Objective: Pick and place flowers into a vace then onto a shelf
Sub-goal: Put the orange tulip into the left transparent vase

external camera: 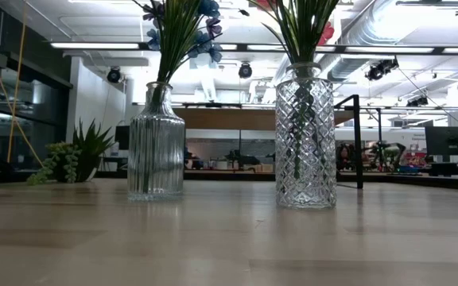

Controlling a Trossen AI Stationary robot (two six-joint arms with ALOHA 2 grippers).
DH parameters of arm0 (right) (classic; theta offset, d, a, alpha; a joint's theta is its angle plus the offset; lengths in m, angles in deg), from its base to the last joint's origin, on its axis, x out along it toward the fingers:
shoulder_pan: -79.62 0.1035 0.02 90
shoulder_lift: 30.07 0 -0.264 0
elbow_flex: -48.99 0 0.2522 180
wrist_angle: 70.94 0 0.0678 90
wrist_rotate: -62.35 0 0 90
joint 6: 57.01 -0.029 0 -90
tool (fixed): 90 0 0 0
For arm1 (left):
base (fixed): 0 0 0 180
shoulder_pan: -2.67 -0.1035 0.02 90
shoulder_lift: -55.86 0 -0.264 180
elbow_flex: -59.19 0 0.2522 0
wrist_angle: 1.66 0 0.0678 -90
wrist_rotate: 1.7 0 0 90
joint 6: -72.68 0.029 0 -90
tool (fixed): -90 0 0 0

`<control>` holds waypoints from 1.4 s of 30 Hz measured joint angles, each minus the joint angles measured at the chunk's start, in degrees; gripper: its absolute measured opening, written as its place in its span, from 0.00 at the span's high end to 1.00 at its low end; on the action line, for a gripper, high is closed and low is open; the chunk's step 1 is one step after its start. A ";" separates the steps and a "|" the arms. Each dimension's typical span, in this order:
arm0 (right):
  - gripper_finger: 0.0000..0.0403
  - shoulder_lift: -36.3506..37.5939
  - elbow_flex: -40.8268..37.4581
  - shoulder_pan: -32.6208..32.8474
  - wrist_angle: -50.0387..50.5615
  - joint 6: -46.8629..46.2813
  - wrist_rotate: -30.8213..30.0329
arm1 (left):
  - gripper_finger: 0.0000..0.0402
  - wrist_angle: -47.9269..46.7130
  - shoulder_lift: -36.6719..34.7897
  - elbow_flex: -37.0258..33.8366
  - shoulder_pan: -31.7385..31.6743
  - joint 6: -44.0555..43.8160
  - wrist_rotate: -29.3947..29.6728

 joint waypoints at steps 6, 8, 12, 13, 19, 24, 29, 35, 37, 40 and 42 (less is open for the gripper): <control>1.00 -0.15 0.06 -0.04 0.95 -0.31 -0.09 | 0.58 -0.16 -0.25 -0.04 0.04 0.05 1.11; 1.00 -0.15 0.06 -0.07 1.08 -0.35 -0.22 | 0.60 -0.01 -0.26 -0.04 0.04 0.15 1.69; 1.00 -0.17 0.06 -0.09 1.12 -0.15 -0.46 | 0.67 -0.07 -0.55 -0.07 0.07 0.70 1.68; 1.00 -0.17 0.06 -0.10 1.10 -0.09 -0.46 | 0.69 -0.01 -0.59 -0.07 0.07 0.70 1.51; 1.00 -0.17 0.06 -0.11 2.05 -0.02 -1.09 | 0.78 -0.03 -0.90 -0.09 0.07 0.55 1.29; 1.00 -0.17 0.06 -0.11 2.51 -0.02 -1.05 | 0.92 -0.73 -0.92 -0.09 0.09 0.52 1.20; 1.00 -0.17 0.00 -0.09 2.50 -0.02 -1.03 | 0.92 -1.10 -1.01 -0.09 0.09 0.13 0.42; 1.00 -0.20 -0.01 -0.07 2.50 -0.02 -1.07 | 0.92 -1.21 -1.01 -0.09 0.09 0.09 0.46; 0.99 -0.20 -0.01 -0.07 2.46 -0.02 -1.09 | 0.92 -1.28 -1.01 -0.09 0.09 0.08 0.46; 0.95 -0.22 -0.05 -0.04 2.21 -0.02 -1.08 | 0.92 -1.37 -1.01 -0.09 0.09 0.09 0.50; 0.92 -0.22 -0.07 -0.04 2.11 -0.02 -1.07 | 0.92 -1.45 -1.02 -0.09 0.09 0.07 0.66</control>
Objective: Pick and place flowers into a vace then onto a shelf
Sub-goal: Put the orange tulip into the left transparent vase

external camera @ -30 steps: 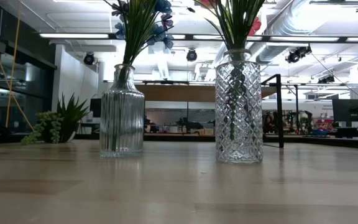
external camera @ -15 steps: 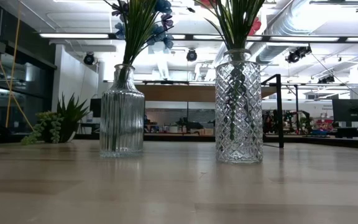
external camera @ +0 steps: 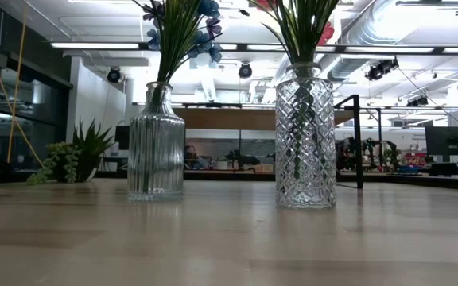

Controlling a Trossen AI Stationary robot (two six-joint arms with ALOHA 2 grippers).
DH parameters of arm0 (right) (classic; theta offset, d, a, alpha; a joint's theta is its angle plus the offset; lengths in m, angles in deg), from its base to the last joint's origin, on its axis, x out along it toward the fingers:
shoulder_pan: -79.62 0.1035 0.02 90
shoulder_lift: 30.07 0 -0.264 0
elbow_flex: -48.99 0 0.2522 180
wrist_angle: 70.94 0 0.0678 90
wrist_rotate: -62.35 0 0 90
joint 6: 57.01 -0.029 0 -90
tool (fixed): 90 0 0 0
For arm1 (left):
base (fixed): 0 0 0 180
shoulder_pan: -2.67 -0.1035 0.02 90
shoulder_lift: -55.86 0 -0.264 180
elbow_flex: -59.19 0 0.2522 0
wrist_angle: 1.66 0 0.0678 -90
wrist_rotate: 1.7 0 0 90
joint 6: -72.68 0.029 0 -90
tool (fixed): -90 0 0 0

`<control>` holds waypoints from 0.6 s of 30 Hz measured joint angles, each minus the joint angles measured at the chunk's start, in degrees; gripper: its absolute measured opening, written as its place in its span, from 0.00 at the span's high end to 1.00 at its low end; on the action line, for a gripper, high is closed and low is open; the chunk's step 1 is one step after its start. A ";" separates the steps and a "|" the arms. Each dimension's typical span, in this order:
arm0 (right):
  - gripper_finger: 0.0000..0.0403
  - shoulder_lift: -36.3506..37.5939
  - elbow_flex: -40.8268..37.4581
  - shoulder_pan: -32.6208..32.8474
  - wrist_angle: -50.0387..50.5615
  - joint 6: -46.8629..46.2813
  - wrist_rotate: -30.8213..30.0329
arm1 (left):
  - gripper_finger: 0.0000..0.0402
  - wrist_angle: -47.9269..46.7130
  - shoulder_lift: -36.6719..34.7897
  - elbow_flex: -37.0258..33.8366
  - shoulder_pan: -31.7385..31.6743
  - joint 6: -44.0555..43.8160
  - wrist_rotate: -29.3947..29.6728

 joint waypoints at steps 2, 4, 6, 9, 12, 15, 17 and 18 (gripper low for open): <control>0.88 0.00 0.00 0.00 -0.28 -0.02 0.02 | 0.92 -0.02 -0.02 0.00 0.00 0.01 0.14; 0.85 0.00 0.00 0.02 -0.44 0.00 0.16 | 0.92 -0.02 -0.05 0.00 -0.02 0.01 0.17; 0.82 0.00 0.00 0.04 -0.47 0.00 0.40 | 0.92 -0.03 -0.05 0.00 -0.02 0.01 0.16; 0.77 0.00 0.00 0.04 -0.51 0.00 0.71 | 0.92 -0.02 -0.05 0.00 -0.02 0.00 0.15; 0.72 0.00 0.00 -0.03 -0.55 0.15 1.98 | 0.92 -0.04 -0.05 0.00 -0.02 -0.01 0.12; 0.67 -0.03 0.00 -0.04 -0.47 0.01 2.39 | 0.92 0.01 -0.05 0.00 -0.02 -0.01 -0.01; 0.63 -0.04 0.00 -0.04 -0.44 0.02 2.58 | 0.92 0.04 -0.05 0.00 -0.04 -0.01 -0.03; 0.61 -0.04 0.00 -0.04 -0.44 0.02 2.62 | 0.92 0.08 -0.05 0.00 -0.04 -0.01 -0.01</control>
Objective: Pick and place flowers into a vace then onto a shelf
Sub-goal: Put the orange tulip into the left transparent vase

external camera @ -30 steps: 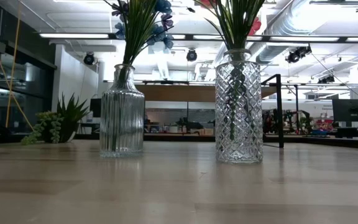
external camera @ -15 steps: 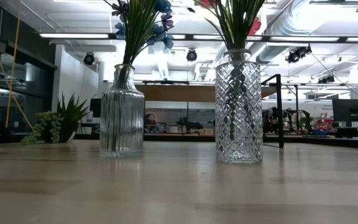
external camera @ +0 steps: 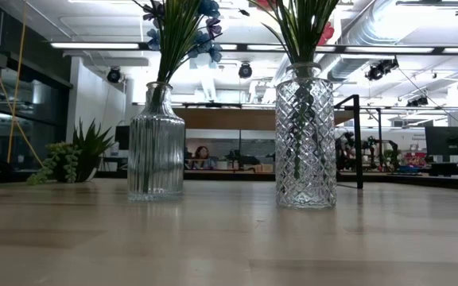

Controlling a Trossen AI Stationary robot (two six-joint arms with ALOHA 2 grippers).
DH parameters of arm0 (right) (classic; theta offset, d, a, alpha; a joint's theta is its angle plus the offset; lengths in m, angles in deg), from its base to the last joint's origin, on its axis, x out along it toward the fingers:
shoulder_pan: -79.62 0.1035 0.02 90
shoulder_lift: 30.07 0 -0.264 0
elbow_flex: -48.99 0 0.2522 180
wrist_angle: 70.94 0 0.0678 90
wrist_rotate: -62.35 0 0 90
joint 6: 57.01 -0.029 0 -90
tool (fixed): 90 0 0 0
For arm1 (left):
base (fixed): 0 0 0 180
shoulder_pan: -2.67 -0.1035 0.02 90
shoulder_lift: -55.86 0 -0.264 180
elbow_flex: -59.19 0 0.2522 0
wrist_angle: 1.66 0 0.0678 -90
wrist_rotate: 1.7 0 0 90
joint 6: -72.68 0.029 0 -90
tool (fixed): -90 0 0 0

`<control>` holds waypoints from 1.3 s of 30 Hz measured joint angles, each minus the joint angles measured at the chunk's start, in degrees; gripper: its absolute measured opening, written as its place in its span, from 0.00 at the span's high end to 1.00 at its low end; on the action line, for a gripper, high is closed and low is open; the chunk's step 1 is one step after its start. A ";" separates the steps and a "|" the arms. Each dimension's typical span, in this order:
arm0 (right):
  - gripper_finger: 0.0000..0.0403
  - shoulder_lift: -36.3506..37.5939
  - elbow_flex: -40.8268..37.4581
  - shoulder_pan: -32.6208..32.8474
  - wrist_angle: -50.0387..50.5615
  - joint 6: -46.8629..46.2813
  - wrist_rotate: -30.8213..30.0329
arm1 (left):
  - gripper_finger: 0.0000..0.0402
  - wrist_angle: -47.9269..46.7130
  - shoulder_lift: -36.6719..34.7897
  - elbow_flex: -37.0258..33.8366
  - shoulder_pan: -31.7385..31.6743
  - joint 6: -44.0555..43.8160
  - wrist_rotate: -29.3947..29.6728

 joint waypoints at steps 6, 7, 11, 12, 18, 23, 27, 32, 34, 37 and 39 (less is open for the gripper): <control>0.54 0.00 0.00 -0.74 -0.01 -0.26 2.44 | 0.93 0.30 0.00 0.00 0.85 -0.19 -0.07; 0.53 0.00 0.00 -0.88 0.04 -0.51 3.16 | 0.93 0.32 0.00 0.00 1.29 -0.17 0.51; 0.52 -0.04 -0.04 -1.54 0.24 -1.03 5.60 | 0.93 0.36 -0.02 0.05 3.84 -0.07 3.46; 0.52 -0.04 -0.04 -1.72 0.24 -1.16 5.64 | 0.93 0.34 -0.02 0.07 4.59 0.01 4.47; 0.52 -0.04 -0.04 -2.48 0.17 -1.26 6.61 | 0.93 0.45 -0.02 0.07 9.01 0.44 10.31; 0.52 0.02 -0.04 -3.02 0.05 -1.47 6.83 | 0.93 0.39 -0.02 0.07 12.03 0.46 14.24; 0.52 0.56 -0.04 -3.13 -0.26 -1.49 7.10 | 0.93 0.40 -0.02 0.07 13.80 1.47 16.78; 0.52 2.44 -0.04 -3.13 -0.08 0.94 7.66 | 0.93 0.17 0.00 0.07 15.62 1.59 19.43; 0.52 3.68 -0.04 -3.13 0.80 3.09 8.88 | 0.93 -0.17 0.00 0.07 16.00 1.73 20.11; 0.52 5.91 -0.04 -3.13 1.50 5.63 12.03 | 0.93 -0.92 0.41 0.07 16.15 1.69 20.77; 0.52 7.56 -0.04 -3.13 2.34 6.54 13.32 | 0.93 -1.44 0.93 0.07 16.15 1.75 21.17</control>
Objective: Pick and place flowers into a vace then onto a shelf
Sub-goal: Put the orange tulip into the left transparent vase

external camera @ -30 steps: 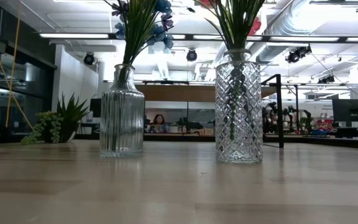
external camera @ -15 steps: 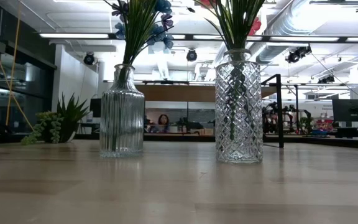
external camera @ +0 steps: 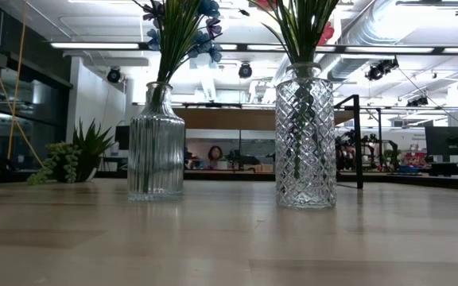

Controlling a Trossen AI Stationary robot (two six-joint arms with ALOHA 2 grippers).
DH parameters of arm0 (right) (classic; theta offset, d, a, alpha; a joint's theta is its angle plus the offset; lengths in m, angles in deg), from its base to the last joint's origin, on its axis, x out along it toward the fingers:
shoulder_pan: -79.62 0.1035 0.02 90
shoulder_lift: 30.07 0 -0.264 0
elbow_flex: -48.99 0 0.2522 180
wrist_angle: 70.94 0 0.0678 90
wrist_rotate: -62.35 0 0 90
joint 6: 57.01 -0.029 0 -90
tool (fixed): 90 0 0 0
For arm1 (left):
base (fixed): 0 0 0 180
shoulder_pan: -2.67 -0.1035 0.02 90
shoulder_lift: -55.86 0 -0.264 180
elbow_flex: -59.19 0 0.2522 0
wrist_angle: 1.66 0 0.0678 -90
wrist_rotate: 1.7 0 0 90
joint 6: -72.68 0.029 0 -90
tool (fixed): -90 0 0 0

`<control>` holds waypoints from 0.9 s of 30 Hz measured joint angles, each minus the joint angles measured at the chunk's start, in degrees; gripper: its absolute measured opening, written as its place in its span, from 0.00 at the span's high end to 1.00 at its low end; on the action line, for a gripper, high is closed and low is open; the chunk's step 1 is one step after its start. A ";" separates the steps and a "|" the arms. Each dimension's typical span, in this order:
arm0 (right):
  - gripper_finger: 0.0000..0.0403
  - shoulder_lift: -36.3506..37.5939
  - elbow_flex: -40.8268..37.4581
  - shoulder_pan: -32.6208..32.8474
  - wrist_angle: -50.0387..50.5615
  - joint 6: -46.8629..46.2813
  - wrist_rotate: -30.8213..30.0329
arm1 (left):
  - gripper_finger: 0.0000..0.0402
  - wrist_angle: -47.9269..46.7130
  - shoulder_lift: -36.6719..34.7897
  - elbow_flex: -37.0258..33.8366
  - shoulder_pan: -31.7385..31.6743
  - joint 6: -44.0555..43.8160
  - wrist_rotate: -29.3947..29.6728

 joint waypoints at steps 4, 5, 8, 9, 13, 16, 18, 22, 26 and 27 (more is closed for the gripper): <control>0.52 3.45 0.02 0.01 2.41 0.16 0.56 | 0.93 0.05 1.38 0.00 -0.02 2.28 0.91; 0.52 4.25 0.02 0.04 3.01 0.58 0.55 | 0.93 0.03 1.88 0.00 -0.02 3.01 1.09; 0.52 6.78 0.04 0.32 4.50 2.14 0.52 | 0.93 0.01 3.37 0.00 -0.02 4.83 2.44; 0.52 7.56 0.04 0.47 4.98 2.53 0.44 | 0.93 0.05 3.87 0.00 -0.02 5.14 3.45; 0.52 9.92 0.11 1.05 6.62 3.67 0.45 | 0.93 0.04 5.59 0.00 -0.04 5.63 7.79; 0.52 11.07 0.11 1.73 7.49 4.46 0.41 | 0.93 0.12 6.85 0.00 -0.04 5.62 12.03; 0.52 11.68 0.11 2.23 7.68 4.52 0.40 | 0.93 0.07 7.56 0.00 -0.04 5.43 14.36; 0.52 12.39 0.11 3.25 8.40 4.54 0.40 | 0.93 0.66 7.64 -0.02 -0.04 4.38 15.23; 0.52 12.37 0.11 4.16 8.55 4.52 0.40 | 0.93 1.75 7.27 -0.02 -0.02 5.08 16.14; 0.52 12.37 0.11 4.35 8.66 4.52 0.40 | 0.93 2.96 6.94 -0.02 -0.02 6.13 16.34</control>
